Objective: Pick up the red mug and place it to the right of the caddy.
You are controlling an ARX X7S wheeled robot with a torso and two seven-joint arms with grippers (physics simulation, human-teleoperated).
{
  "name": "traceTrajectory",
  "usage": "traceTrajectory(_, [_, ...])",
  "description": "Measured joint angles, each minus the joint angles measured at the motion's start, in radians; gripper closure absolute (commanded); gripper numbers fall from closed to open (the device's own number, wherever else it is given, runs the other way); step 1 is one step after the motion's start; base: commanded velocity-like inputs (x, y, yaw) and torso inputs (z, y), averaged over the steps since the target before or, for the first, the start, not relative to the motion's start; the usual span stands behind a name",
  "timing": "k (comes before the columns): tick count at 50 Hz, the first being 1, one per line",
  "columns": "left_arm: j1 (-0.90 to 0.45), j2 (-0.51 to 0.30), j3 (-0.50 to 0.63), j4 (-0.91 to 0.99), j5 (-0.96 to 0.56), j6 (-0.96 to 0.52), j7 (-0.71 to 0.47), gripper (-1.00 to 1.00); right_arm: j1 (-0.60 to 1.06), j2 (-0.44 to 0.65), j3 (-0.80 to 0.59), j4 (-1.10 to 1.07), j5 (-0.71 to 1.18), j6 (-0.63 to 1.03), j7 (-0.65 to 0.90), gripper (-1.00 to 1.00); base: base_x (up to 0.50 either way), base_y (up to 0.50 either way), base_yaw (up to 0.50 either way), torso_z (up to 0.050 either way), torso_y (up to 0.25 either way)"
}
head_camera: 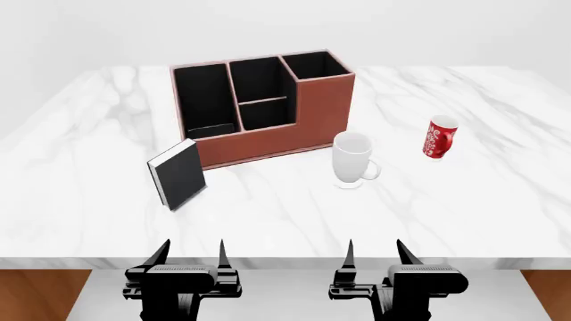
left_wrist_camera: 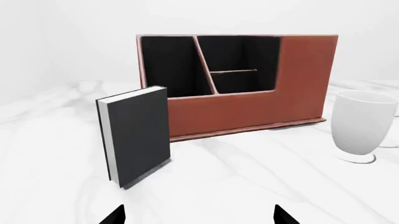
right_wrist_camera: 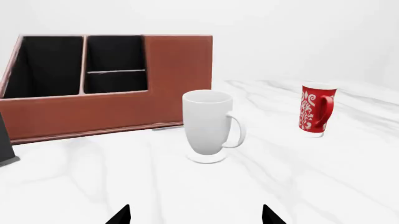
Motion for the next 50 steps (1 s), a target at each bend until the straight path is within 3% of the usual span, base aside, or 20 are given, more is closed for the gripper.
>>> traceTrajectory(7, [-0.007,-0.013,0.012,-0.012,-0.009,0.007,-0.016,-1.0,0.0,0.015,-0.02,0.005,-0.001,-0.009,0.015,-1.0,0.0,-0.04,0.0,0.0,0.0])
traceTrajectory(43, [-0.034,-0.077,0.085,-0.033,-0.052,0.012,-0.094,-1.0,0.008,0.084,-0.084,-0.019,0.09,0.025,0.048,-1.0,0.0,-0.49,0.0,0.0,0.0])
traceTrajectory(50, [-0.045,-0.092,0.093,0.081,-0.083,-0.125,-0.101,-1.0,0.018,0.101,-0.086,-0.082,0.12,0.107,0.058,-1.0,0.0,0.0,0.0,0.0,0.0])
